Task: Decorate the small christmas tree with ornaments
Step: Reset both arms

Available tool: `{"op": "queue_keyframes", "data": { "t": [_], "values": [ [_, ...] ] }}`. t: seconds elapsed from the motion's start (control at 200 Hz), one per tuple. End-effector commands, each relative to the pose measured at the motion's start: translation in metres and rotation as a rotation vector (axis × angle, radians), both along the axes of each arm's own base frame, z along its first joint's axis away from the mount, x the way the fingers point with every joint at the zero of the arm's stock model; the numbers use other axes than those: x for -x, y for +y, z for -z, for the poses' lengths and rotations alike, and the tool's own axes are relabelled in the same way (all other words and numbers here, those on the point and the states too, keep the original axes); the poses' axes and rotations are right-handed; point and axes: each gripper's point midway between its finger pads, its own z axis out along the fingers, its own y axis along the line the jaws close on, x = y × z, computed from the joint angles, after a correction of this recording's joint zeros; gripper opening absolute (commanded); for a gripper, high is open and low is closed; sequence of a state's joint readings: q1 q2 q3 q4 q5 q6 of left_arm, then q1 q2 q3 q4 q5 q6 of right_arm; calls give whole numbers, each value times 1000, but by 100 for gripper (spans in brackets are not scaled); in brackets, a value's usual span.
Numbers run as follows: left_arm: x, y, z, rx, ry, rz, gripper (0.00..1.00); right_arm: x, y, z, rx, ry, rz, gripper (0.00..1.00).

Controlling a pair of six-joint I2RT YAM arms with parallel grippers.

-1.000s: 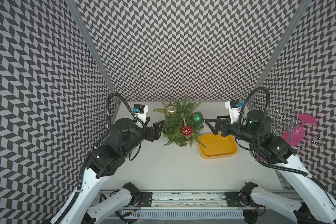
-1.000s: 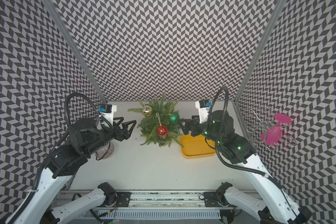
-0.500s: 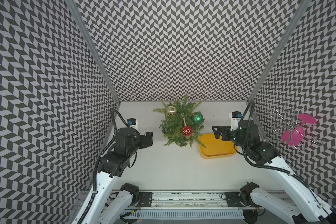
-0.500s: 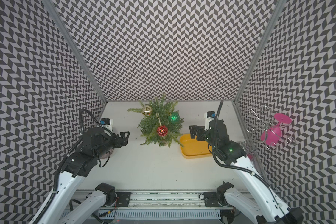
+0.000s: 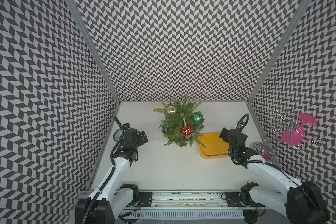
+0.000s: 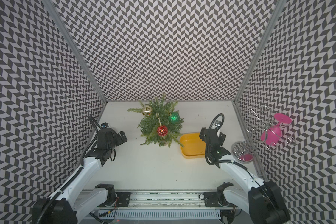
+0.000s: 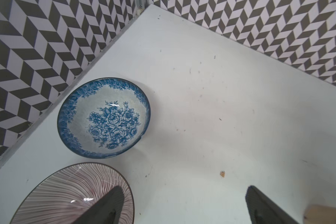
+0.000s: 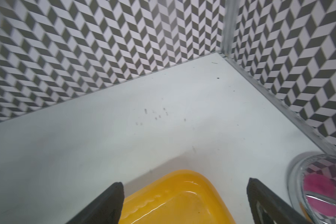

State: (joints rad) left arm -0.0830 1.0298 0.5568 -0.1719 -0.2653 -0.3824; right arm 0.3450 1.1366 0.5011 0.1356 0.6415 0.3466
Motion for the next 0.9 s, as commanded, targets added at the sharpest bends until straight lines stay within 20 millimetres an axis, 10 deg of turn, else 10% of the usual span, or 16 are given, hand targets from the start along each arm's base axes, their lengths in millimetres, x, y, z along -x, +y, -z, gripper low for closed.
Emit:
{"op": "queue_keyframes", "data": {
  "t": [0.0,0.195,0.496,0.706,0.896],
  "values": [
    [-25,21,-18,-93,-165,-79,100,-9,-31,-23,87,-154,162,100],
    [-47,38,-5,-201,-226,-121,100,-13,-58,18,115,-103,238,100],
    [-63,25,-10,-282,-381,-23,97,-17,-48,-20,172,-350,98,100],
    [-55,-4,-15,-284,-535,149,97,8,-23,-18,174,-493,-130,100],
    [-60,-9,-8,-286,-527,196,99,-13,-26,-8,166,-439,-114,99]
  ]
}}
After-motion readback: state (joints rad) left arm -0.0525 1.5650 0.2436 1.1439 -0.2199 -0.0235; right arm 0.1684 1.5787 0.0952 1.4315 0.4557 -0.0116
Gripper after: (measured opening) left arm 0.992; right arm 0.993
